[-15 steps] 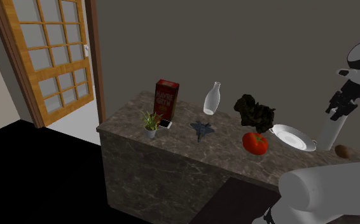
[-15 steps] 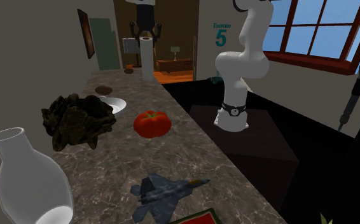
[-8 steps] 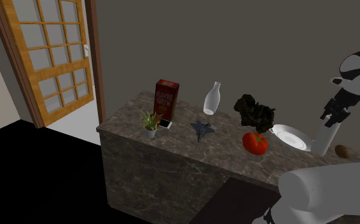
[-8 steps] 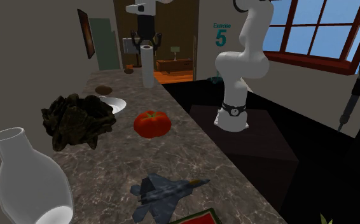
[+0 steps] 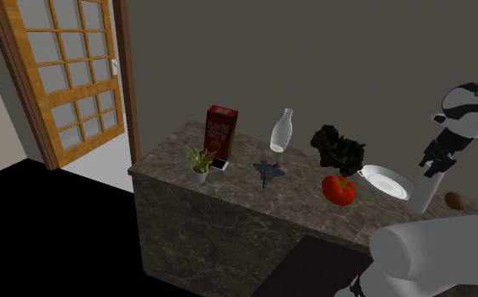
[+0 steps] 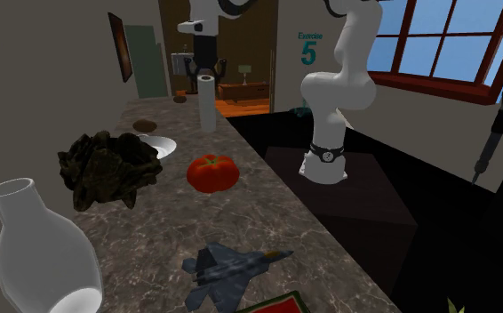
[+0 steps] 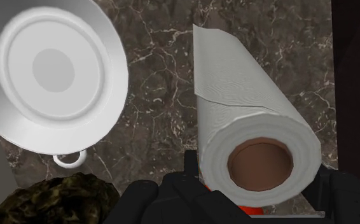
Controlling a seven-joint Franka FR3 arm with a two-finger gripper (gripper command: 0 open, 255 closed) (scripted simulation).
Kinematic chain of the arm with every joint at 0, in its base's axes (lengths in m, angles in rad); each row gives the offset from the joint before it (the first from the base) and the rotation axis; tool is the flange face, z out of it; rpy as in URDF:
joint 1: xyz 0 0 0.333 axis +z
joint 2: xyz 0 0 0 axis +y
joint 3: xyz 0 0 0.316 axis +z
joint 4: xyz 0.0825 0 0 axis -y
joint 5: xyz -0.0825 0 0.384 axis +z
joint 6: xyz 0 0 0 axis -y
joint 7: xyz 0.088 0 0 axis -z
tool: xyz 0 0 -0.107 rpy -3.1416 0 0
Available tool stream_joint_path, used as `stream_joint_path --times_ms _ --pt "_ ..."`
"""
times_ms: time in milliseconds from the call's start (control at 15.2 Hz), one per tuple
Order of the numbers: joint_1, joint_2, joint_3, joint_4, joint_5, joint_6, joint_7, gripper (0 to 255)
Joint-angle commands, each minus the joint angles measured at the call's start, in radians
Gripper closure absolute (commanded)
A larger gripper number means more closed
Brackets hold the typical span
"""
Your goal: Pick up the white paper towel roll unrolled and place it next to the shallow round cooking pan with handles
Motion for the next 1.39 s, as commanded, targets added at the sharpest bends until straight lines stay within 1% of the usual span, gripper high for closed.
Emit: stream_joint_path --times_ms 0,858,1320 --pt "-0.001 0.003 -0.008 -0.027 -0.005 0.031 0.001 255" --pt "0.010 0.066 -0.080 -0.152 -0.016 0.218 -0.011 255" --pt "0.010 0.066 -0.080 -0.152 -0.016 0.218 -0.011 255"
